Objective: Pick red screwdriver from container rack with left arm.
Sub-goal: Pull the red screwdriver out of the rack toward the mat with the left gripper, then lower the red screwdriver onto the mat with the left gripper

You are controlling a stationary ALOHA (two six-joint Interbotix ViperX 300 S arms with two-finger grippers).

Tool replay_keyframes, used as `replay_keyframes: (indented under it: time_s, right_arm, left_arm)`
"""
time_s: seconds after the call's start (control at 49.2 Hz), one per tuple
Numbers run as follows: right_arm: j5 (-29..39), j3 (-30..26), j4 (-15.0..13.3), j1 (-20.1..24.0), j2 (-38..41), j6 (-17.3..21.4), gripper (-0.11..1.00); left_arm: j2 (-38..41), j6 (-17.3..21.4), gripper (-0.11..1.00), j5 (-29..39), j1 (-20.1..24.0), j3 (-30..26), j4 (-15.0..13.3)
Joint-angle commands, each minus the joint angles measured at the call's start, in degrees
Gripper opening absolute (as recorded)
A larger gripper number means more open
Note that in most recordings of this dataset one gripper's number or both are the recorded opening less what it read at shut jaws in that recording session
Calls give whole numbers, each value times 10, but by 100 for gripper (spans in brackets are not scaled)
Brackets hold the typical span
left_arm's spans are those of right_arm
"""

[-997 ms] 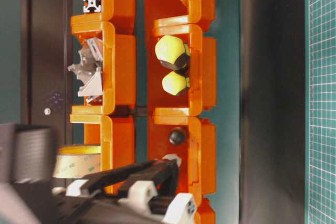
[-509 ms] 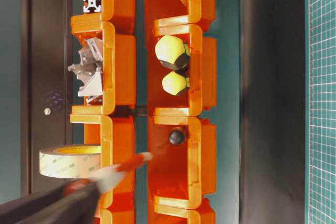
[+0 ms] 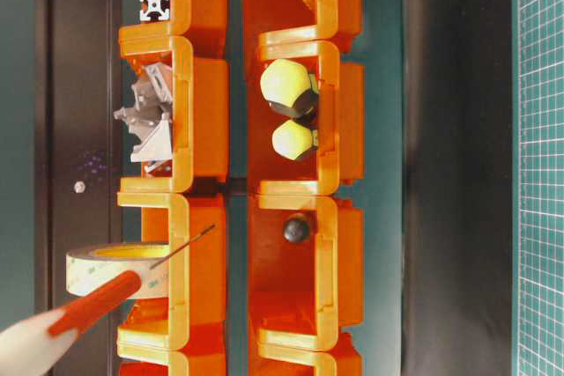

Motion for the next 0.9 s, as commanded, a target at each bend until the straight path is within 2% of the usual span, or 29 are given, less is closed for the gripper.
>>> replay_keyframes:
  time_s: [0.0,0.142,0.366,0.651,0.875]
  right_arm:
    - [-3,-23,3,-3,0,10,0]
    - [-6,-33,2,-11,-11,47,0]
    - [-6,-46,3,-26,-29,91,0]
    - [77,-54,3,-42,-40,145,0]
    - [85,-55,2,-53,-42,164,0]
  left_arm:
    - [-8,-5,25,-2,-20,-4,4]
    - [-3,-9,25,-19,-31,7,4]
    - [-7,-10,25,-134,-14,74,4]
    - [-46,-45,25,-283,51,181,4]
    - [-47,-48,25,-363,114,221,4]
